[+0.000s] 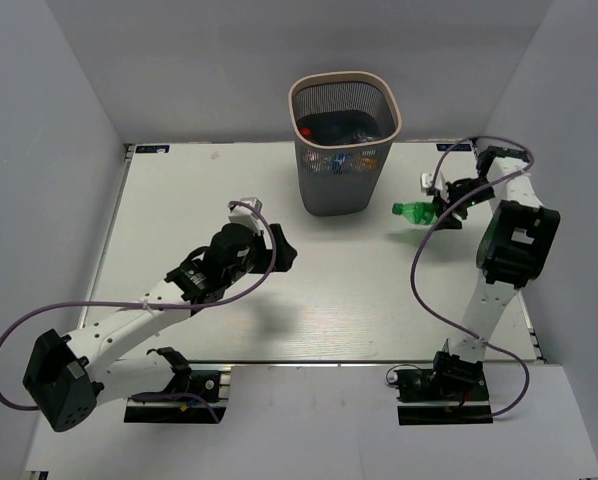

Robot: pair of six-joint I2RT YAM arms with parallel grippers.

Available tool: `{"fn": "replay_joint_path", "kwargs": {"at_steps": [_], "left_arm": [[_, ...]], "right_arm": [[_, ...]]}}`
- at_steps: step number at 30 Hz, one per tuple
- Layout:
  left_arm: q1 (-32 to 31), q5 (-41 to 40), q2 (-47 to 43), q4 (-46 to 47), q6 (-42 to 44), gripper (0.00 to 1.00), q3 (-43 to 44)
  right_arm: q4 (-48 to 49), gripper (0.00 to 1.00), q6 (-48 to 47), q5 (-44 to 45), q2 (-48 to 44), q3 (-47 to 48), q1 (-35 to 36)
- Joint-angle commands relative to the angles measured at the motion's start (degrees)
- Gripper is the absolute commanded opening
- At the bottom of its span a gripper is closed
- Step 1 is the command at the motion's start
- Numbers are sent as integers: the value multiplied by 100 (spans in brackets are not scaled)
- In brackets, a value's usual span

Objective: Put the plastic bottles in the bin

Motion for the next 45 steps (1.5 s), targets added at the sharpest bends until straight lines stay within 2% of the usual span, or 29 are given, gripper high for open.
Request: {"fn": "replay_joint_path", "kwargs": {"at_steps": [1,3,5,6,7,8,9,10,11,12,13,17,20,21,22,23,24,25,26,31,33,34,35,37,39,41,42,43,45], "left_arm": [[4,241,186,410,85,99,-51],[4,242,327,480,182,99,11],[4,303,529,480,384,99,238],[4,355,591,480,507,99,300],[4,356,644,480,560,99,362],[4,356,644,480,561,99,415],[4,356,697,532,630,99,415],[4,356,697,533,631,99,415],[4,356,697,629,631,99,337],[4,356,697,690,631,99,336],[4,417,697,743,631,99,267],[4,417,645,814,631,99,266],[4,417,513,814,631,99,213],[4,417,513,814,631,99,161],[4,417,426,814,570,99,108],[4,365,372,762,569,99,108],[4,365,276,761,508,99,55],[4,312,223,761,508,99,-6],[4,312,162,761,447,99,-7],[4,206,-111,709,279,99,-261],[4,206,-111,709,279,99,-261],[4,206,-111,709,279,99,-261],[4,206,-111,709,279,99,-261],[4,206,-51,709,358,99,-157],[4,206,-50,709,419,99,-94],[4,206,12,761,473,99,10],[4,259,81,761,551,99,11],[4,259,82,761,621,99,81],[4,259,222,709,683,99,212]], "right_arm": [[-493,5,648,-1668,-1491,317,23],[-197,5,1120,-2536,-2034,511,84],[304,5,2575,-3099,-2265,793,172],[1412,5,3505,-3364,-2649,784,216],[1875,5,4507,-3601,-2775,663,260],[2393,5,5013,-3682,-3054,548,304],[4260,6,6088,-3787,-3318,173,408],[5054,6,7465,-3788,-3538,-66,462],[6654,8,8070,-3797,-3628,-808,523],[7409,8,8590,-3588,-3672,-989,576],[8374,8,9578,-3499,-3542,-1095,855],[9551,12,10569,-2429,-2760,-405,1532],[9580,13,11159,-1926,-1951,343,1823],[9527,17,11266,-1881,-1558,1093,1859],[9257,20,11371,-1811,-1180,1336,1877],[9167,36,11581,-1811,-846,1773,1982],[8931,44,11609,-1828,-712,2195,2009],[8711,59,11636,-1906,-476,2356,2035],[8552,90,11671,-1864,-430,2479,2062],[8876,90,11505,-1494,-1139,1594,2053],[8412,90,11434,-1224,-1299,1549,2018],[7705,90,11425,-969,-1465,1645,1966],[7698,90,11399,-723,-1466,1698,1948],[6675,90,11250,-502,-1756,1646,1851],[5944,90,10979,-107,-2396,1349,1772],[5573,90,10279,340,-2730,497,1807],[5136,90,10178,769,-3280,59,1824],[5045,90,9959,1087,-3460,-163,1833],[5157,90,9843,1657,-4240,-1234,1807]]}}
